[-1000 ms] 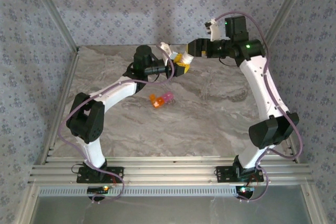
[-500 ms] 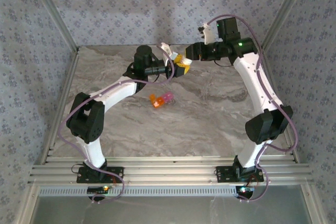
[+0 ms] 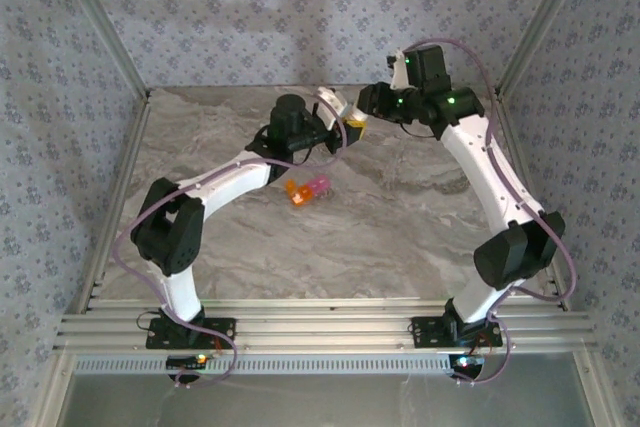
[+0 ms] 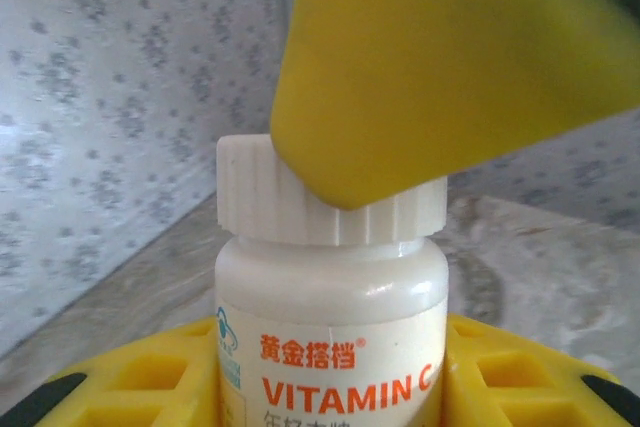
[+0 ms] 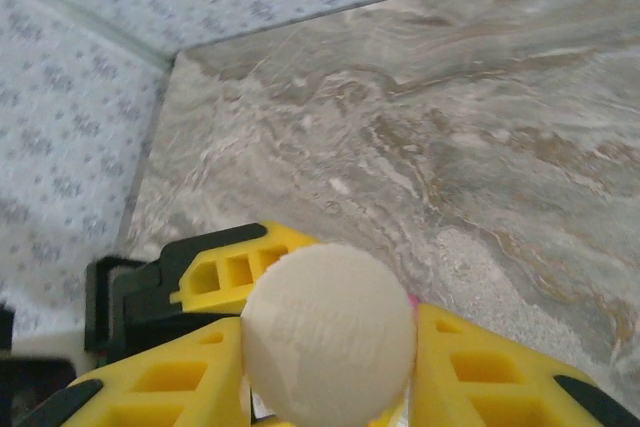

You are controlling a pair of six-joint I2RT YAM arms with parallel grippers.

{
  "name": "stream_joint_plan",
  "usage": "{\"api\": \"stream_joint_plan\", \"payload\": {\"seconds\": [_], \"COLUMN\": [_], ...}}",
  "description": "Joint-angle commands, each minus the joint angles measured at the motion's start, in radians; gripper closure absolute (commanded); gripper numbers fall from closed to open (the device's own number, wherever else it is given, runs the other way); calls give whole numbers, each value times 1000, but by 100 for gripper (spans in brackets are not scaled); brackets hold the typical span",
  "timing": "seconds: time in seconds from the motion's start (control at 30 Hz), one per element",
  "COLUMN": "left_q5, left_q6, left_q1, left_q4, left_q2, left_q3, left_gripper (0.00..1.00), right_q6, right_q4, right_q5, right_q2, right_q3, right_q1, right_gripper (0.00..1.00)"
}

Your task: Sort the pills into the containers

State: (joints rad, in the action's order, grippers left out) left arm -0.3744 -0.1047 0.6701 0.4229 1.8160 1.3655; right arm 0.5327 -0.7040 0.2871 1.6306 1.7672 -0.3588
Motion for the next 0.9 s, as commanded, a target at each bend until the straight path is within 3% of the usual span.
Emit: {"api": "stream_joint_plan", "payload": {"seconds": [0.0, 0.2, 0.43, 0.63, 0.8, 0.87], "left_q5": [149, 145, 49, -148, -374, -408], "left_q6": [-126, -71, 15, 85, 153, 156], "left_q1": [68, 56, -4, -60, -93, -94], "left_q4": [183, 180, 163, 143, 98, 67], "left_q2": [-23, -7, -12, -21, -10, -7], "left_q3": [23, 27, 23, 27, 66, 76], "left_gripper": [100, 100, 100, 100, 100, 100], "right_q6": [226, 234, 198, 108, -122, -191], "right_q4": [1, 6, 69, 98, 35, -18], "right_q5": [-81, -16, 131, 274, 379, 376], "right_q2": [13, 5, -70, -97, -46, -19], "right_q3": [-59, -19, 13, -5, 55, 98], "right_q1": [-74, -29, 116, 191, 191, 178], "right_gripper": [63, 59, 32, 26, 22, 21]}}
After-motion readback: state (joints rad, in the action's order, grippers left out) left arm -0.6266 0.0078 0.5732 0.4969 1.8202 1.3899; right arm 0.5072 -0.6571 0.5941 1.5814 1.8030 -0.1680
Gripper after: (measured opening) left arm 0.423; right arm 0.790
